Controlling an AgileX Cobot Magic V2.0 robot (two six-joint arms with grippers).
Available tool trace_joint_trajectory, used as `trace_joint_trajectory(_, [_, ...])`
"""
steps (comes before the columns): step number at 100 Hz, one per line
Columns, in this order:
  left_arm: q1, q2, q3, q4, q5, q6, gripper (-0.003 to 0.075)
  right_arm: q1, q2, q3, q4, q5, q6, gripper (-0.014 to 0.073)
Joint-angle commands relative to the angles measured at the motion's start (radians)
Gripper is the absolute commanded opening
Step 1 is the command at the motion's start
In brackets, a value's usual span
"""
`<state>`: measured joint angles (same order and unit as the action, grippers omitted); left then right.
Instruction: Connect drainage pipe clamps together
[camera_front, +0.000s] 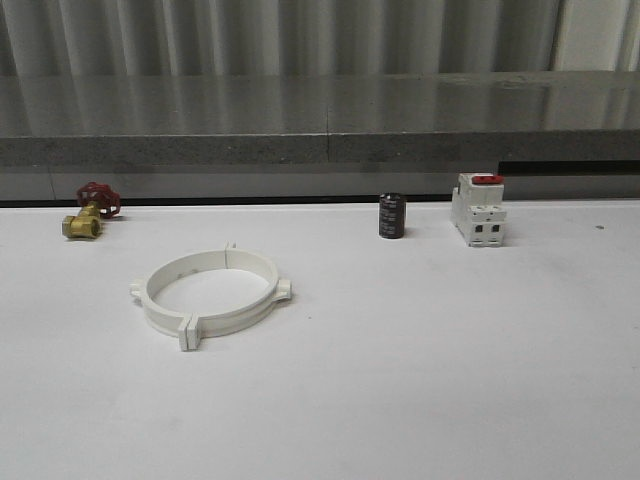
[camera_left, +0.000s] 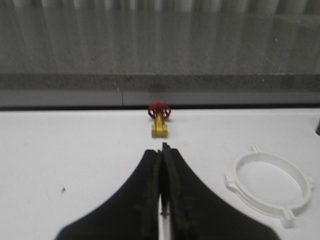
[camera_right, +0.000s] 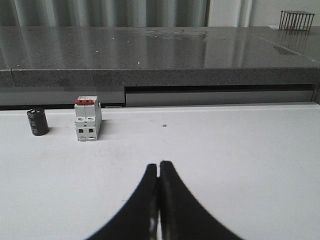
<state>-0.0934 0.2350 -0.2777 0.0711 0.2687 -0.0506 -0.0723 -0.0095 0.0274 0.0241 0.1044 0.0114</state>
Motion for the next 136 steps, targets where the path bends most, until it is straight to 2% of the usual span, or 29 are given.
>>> trace_joint_trajectory(1, [0.033,-0.043,0.04,0.001,-0.186,0.056,-0.0021,-0.008,-0.02,-0.017,-0.012,-0.07,-0.011,-0.0065])
trace_joint_trajectory(24, [0.065,-0.178,0.201,-0.004,-0.178,0.051,-0.0021,-0.008,-0.02,-0.017,-0.012,-0.07,-0.011,-0.0065])
trace_joint_trajectory(38, [0.065,-0.275,0.332,-0.004,-0.2,-0.004,-0.0021,-0.008,-0.02,-0.017,-0.012,-0.07,-0.011,-0.0065])
trace_joint_trajectory(44, [0.063,-0.264,0.314,-0.002,-0.097,-0.004,-0.0021,-0.008,-0.019,-0.017,-0.012,-0.069,-0.011,-0.0065])
trace_joint_trajectory(55, [0.058,-0.267,0.324,-0.002,-0.137,-0.004,-0.0021,-0.008,-0.015,-0.017,-0.012,-0.066,-0.011,-0.0065])
trace_joint_trajectory(136, [0.058,-0.267,0.324,-0.002,-0.13,-0.004,-0.0021,-0.008,-0.015,-0.017,-0.012,-0.066,-0.011,-0.0065])
